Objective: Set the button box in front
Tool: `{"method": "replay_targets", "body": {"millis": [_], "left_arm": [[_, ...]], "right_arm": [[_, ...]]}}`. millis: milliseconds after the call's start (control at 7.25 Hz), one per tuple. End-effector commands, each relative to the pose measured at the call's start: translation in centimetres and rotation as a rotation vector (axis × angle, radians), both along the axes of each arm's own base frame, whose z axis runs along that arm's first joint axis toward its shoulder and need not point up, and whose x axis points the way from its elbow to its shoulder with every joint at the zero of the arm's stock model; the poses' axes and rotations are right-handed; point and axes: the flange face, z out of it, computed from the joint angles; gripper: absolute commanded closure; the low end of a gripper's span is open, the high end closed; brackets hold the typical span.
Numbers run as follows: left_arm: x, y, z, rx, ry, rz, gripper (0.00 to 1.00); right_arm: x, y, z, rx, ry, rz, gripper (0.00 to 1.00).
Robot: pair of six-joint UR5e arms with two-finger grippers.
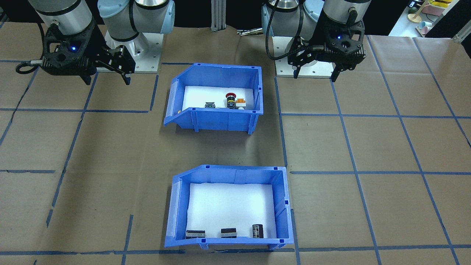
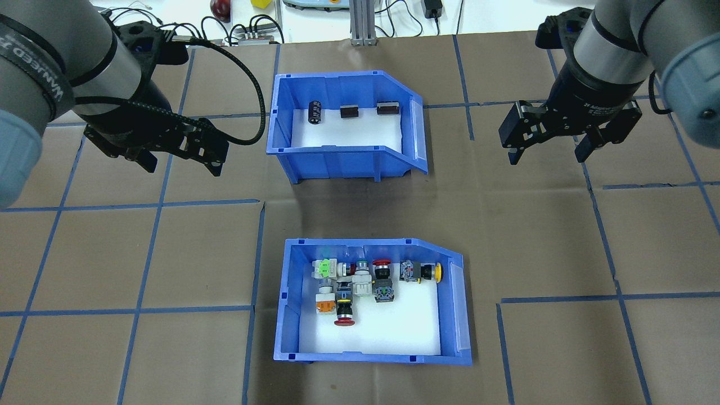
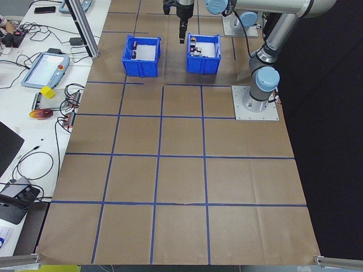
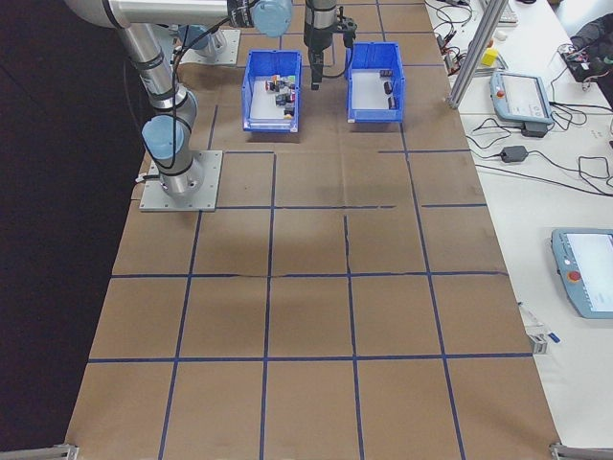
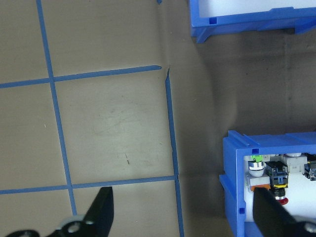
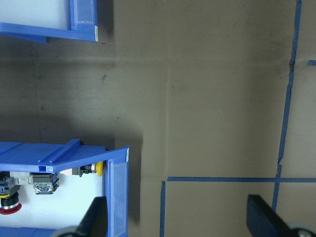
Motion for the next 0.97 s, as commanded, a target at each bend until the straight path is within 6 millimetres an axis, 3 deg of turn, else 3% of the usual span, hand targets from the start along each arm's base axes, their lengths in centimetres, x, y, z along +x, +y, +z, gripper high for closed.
{"method": "replay_targets", "body": {"millis": [0,414,552,828], "left_arm": [[0.1,-0.3,-0.3,0.000,0.003,-0.004,0.00],[-0.1,-0.4,-0.8,0.009,0.012,0.017,0.00],[-0.1,-1.2,-1.7,0.009,0.013,0.044,0.00],[-0.7,-0.9,-1.9,0.007,0.018,0.383,0.00]], "right_arm": [[0.1,-0.2,0.1,-0.006,-0.006,0.025,0.00],[0.0,-5.0,-1.3,-0.019,-0.004,0.202,0.00],[0.3,-6.6,-2.0,-0.005,-0.007,0.272,0.00],[0.5,-8.9,-3.5,-0.004,-0.027,0.461,0.00]]}}
